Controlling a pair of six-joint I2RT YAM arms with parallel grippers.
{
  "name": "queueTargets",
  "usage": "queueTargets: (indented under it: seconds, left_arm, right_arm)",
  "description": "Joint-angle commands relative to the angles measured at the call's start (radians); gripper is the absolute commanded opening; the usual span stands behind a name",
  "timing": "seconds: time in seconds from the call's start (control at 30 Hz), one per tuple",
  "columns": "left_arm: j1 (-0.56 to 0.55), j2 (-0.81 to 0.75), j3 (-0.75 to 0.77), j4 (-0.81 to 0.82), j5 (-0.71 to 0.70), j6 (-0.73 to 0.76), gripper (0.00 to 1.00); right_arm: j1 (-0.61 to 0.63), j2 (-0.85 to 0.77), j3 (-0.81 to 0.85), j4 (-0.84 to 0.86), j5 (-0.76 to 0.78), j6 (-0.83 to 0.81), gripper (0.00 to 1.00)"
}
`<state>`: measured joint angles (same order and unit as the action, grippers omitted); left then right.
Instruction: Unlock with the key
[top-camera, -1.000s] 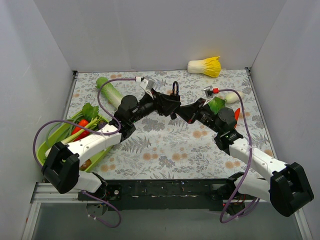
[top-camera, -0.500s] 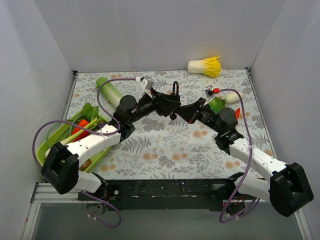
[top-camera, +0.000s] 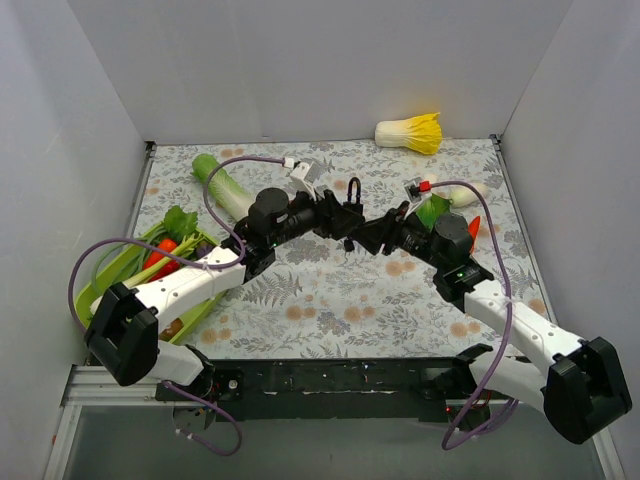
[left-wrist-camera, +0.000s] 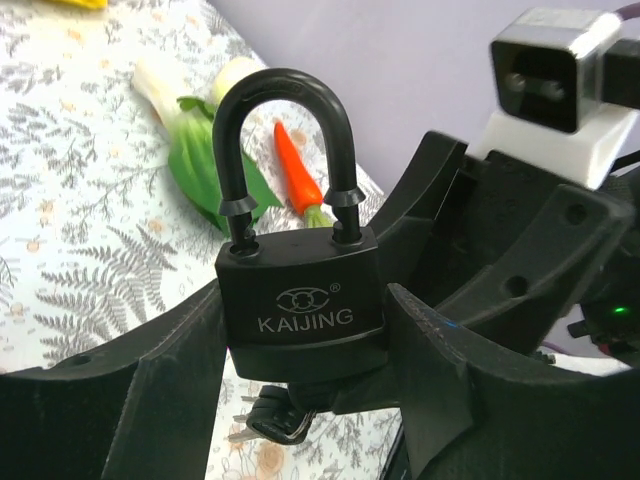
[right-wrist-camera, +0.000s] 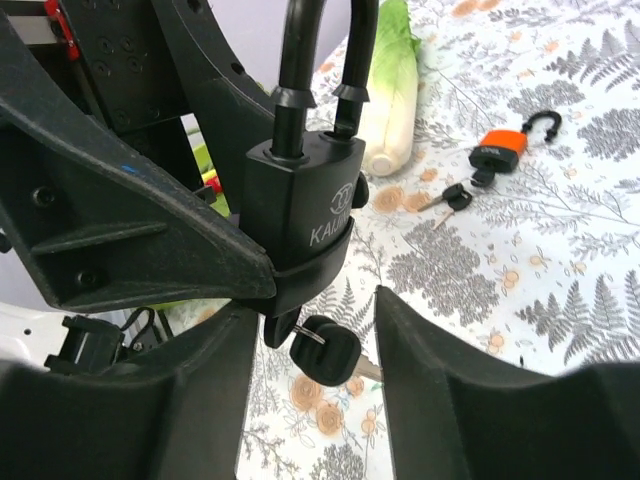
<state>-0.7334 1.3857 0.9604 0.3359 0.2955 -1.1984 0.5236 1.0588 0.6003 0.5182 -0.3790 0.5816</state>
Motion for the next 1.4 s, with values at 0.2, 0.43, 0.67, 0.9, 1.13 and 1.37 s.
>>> queueTargets:
  seconds: [0.2,0.43,0.67,0.9,1.13,1.37]
  left_arm:
    - [0.002,-0.028,0.037,-0.135,0.022,0.028,0.0]
    - [0.0,-0.094,0.02,-0.141,0.185,0.14,0.0]
    - [-0.001,-0.151,0.009,-0.185,0.637,0.204,0.0]
    - [0.0,-0.171,0.009,-0.167,0.902,0.162,0.0]
    - [0.031,-0.132,-0.032,0.031,1.019,-0.015,0.0]
    - [0.06,-0.119,-0.029,0.002,0.995,0.003,0.0]
  right_arm:
    - [-0.022,-0.261,-0.063,-0.242,0.207,-0.101,0.88]
    - [-0.042,-0.385,0.068,-0.408,0.25,-0.17,0.96]
    - [-0.062,-0.244,0.301,-0.385,-0.125,-0.229,0.94]
    - [-0.06,-0.105,0.394,-0.311,-0.599,-0.151,0.88]
    - [-0.05,-0.102,0.332,-0.302,-0.681,-0.094,0.85]
    - [-0.05,-0.138,0.316,-0.296,-0.715,-0.075,0.85]
